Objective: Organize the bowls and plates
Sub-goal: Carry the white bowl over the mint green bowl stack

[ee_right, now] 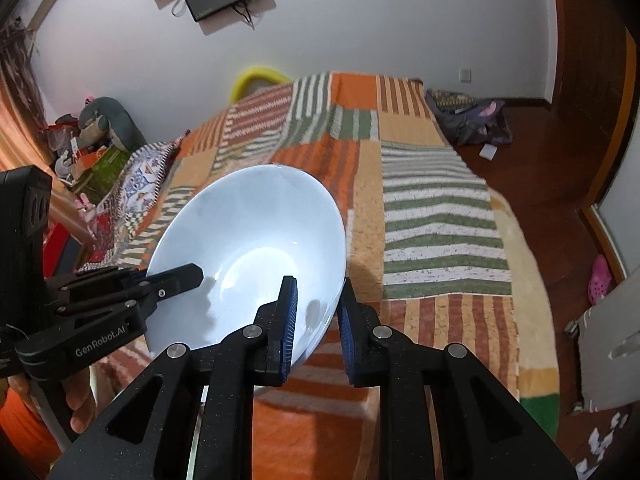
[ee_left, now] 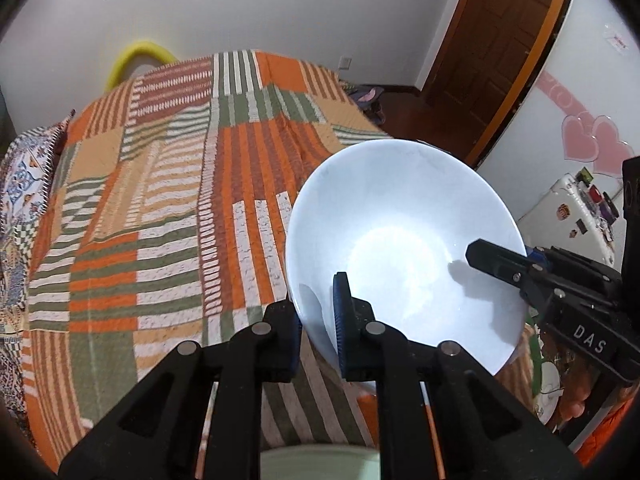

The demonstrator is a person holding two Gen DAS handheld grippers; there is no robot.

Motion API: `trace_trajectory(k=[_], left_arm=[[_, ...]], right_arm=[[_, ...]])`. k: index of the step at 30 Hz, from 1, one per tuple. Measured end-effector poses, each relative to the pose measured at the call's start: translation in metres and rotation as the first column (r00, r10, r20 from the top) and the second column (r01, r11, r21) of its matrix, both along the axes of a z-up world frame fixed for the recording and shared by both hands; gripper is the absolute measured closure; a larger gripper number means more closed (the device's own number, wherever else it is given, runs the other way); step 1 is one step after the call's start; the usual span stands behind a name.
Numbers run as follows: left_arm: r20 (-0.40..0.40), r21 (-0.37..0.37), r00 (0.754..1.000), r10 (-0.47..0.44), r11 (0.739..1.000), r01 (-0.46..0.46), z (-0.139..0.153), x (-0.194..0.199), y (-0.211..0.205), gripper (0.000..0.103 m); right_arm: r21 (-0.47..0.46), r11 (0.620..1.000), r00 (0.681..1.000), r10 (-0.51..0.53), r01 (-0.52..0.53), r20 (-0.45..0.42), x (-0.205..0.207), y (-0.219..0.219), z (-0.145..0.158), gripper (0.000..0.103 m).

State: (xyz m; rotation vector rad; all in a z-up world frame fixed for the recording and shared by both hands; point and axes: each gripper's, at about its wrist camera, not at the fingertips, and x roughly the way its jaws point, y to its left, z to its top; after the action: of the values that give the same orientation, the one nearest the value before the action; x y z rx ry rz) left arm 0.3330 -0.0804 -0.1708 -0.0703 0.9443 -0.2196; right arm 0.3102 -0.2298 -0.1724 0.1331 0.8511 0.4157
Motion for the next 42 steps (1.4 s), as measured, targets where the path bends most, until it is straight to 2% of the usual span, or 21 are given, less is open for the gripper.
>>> trace_trajectory(k=[12,19,30,42], left_arm=[[0.111,-0.018,0.994,0.021,1.000,-0.019,0.060,-0.082,0.030,0.088],[0.150,-0.025,0.987,0.055,0.998,-0.052,0.079,-0.135,0.061,0.088],[0.182,-0.022,0.971,0.157,0.988,-0.155,0.091,-0.209,0.118,0.088],[0.157,-0.029,0.949,0.274,0.962,-0.273,0.072,-0.261,0.175,0.088]], right_arm=[[0.028,0.999,0.994,0.012,-0.015,0.104,-0.055,0.024,0.044,0.085],[0.041,0.997,0.988,0.054,-0.060,0.145,-0.080,0.050,0.056,0.085],[0.066,0.984,0.975,0.152,-0.165,0.161,-0.114,0.101,0.056,0.085],[0.068,0.956,0.953,0.275,-0.285,0.126,-0.142,0.163,0.037,0.085]])
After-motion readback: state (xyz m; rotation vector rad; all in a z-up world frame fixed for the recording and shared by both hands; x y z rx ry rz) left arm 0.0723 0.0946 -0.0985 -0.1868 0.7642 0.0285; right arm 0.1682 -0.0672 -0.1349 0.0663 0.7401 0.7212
